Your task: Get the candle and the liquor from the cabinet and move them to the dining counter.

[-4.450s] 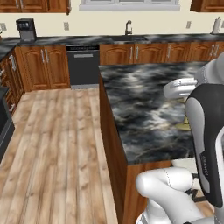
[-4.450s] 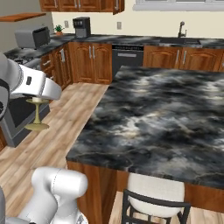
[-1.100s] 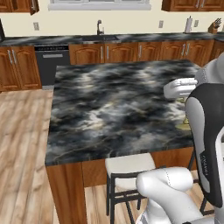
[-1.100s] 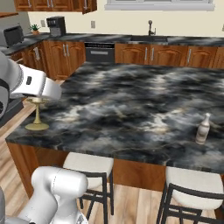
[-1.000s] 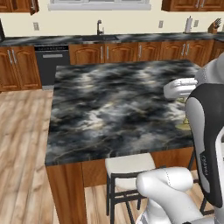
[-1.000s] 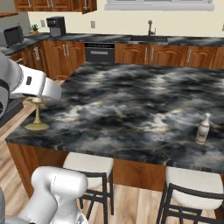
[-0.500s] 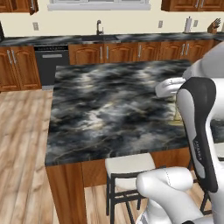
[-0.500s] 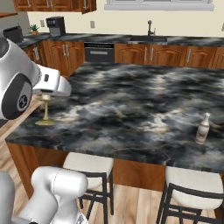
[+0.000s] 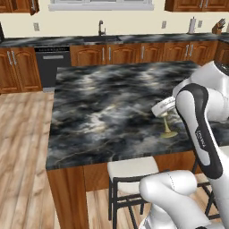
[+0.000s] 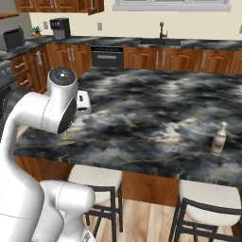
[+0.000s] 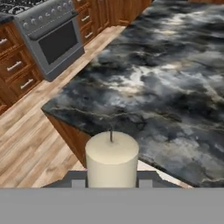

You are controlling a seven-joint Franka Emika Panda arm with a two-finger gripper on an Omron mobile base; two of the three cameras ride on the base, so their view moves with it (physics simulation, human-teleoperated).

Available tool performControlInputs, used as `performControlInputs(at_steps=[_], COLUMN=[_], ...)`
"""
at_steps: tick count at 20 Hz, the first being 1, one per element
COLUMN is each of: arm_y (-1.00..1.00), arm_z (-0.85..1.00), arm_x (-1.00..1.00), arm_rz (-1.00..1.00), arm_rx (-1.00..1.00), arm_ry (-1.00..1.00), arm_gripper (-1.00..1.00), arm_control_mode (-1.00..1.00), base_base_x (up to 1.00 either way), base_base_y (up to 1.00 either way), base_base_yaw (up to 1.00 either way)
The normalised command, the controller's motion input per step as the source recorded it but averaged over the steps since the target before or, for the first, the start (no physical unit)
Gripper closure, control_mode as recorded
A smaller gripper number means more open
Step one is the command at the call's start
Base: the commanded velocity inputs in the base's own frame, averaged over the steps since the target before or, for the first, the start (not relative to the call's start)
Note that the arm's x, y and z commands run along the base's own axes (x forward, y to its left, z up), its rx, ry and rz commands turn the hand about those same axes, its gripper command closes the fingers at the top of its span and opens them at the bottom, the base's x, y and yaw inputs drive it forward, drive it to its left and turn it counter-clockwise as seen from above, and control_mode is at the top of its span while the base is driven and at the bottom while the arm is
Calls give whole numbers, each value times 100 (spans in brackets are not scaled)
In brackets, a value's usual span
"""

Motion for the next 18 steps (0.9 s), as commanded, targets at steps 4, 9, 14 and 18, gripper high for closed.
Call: performControlInputs(at_steps=[4, 9, 14, 18], arm_y=[-4, -17, -21, -22], arm_z=[-59, -48, -17, 0], arm_x=[17, 10, 32, 35], arm_rz=[20, 17, 9, 6], arm_rx=[4, 10, 15, 16], arm_ry=[-2, -11, -11, -8], arm_gripper=[100, 100, 100, 100], arm_control_mode=[-100, -100, -100, -100], base_base_x=[0, 0, 0, 0], base_base_y=[0, 0, 0, 0], base_base_yaw=[0, 0, 0, 0])
